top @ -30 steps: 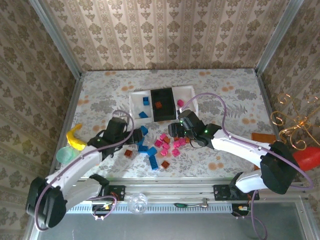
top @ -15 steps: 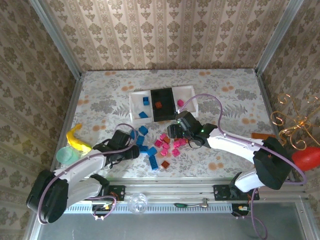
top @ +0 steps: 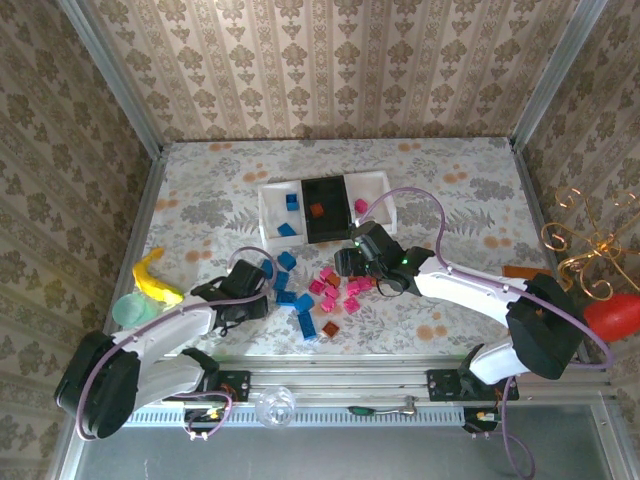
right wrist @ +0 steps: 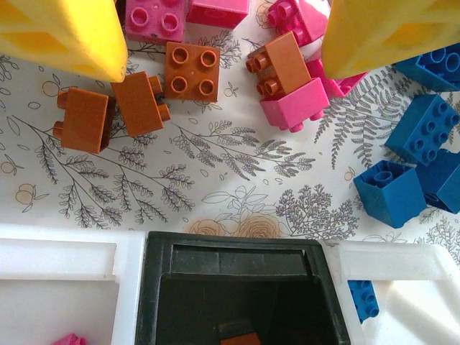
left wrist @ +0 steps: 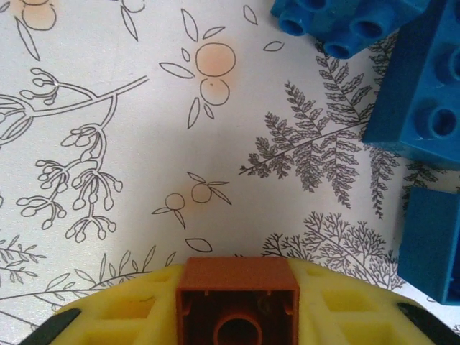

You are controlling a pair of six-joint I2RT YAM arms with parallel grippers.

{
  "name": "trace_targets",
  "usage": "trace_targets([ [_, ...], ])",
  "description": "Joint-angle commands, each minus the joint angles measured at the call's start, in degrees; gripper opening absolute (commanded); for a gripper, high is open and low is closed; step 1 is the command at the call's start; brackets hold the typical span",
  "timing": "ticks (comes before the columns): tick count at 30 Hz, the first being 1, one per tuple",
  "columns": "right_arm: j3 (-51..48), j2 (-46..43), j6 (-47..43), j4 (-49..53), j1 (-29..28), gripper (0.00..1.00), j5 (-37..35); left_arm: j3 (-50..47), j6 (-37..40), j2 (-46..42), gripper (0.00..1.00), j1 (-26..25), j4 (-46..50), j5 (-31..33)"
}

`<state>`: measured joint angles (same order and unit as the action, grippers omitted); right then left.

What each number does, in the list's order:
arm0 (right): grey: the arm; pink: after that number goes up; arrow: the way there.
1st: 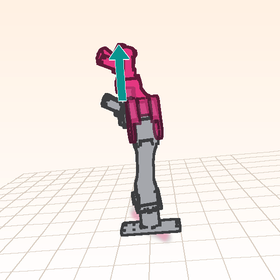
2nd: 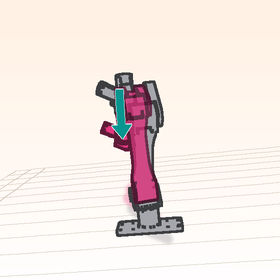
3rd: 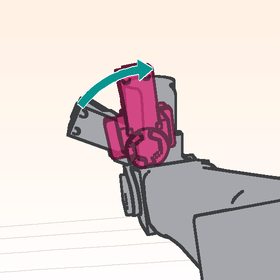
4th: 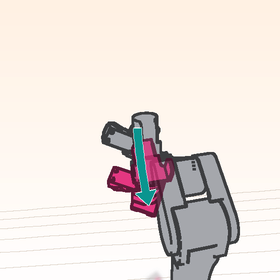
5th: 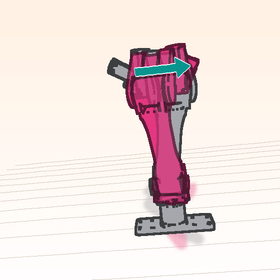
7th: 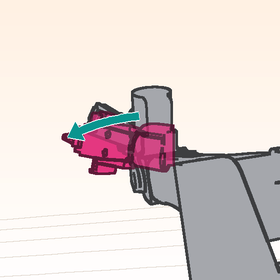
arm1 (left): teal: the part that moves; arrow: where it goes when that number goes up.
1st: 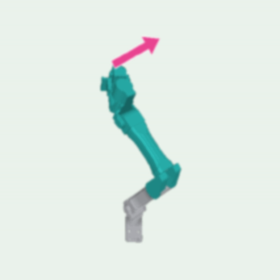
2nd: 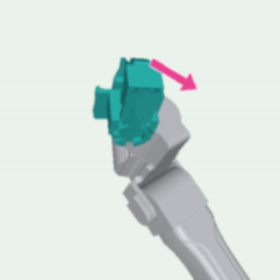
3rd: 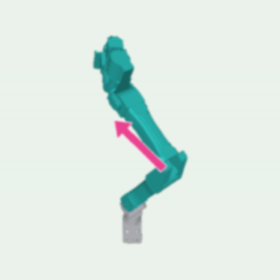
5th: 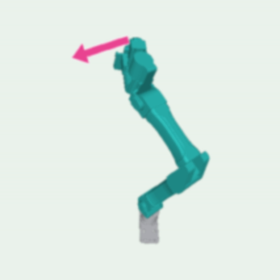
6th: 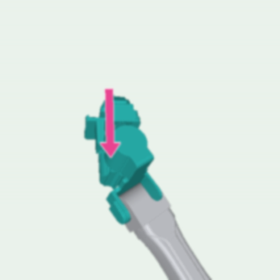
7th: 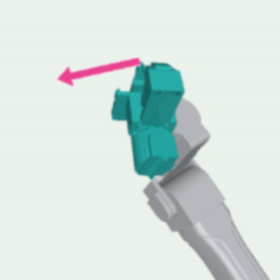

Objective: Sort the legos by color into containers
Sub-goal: Pick up the lego from the bottom-left of the table, then place the lego in the container.

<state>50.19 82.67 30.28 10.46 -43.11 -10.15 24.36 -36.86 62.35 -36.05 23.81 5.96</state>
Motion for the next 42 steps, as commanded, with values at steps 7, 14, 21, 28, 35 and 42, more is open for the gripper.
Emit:
trace_targets([
  [7,1.2,-0.2,1.0,0.7,0.3,0.73,-2.3,12.8,4.3,2.5,0.34,-2.4,-2.7,-5.3],
  [14,0.7,-0.3,2.1,1.8,0.7,0.73,-2.7,33.2,9.4,20.6,0.34,-2.3,-9.7,-8.3],
  [21,-1.7,-2.0,2.7,3.4,0.8,0.73,-3.0,54.1,12.9,41.4,0.34,0.8,-9.0,-9.4],
  [28,-4.2,-4.8,3.7,4.5,0.7,0.73,-2.6,66.9,13.3,53.6,0.39,3.0,-4.7,-9.4],
  [35,-4.1,-4.6,4.2,5.4,0.8,0.73,-3.6,67.2,11.1,49.4,0.70,3.1,-7.0,-12.0],
  [42,-5.1,-3.8,9.7,8.9,7.0,0.72,-6.0,52.4,7.8,33.5,0.91,2.2,-15.3,-13.4],
])
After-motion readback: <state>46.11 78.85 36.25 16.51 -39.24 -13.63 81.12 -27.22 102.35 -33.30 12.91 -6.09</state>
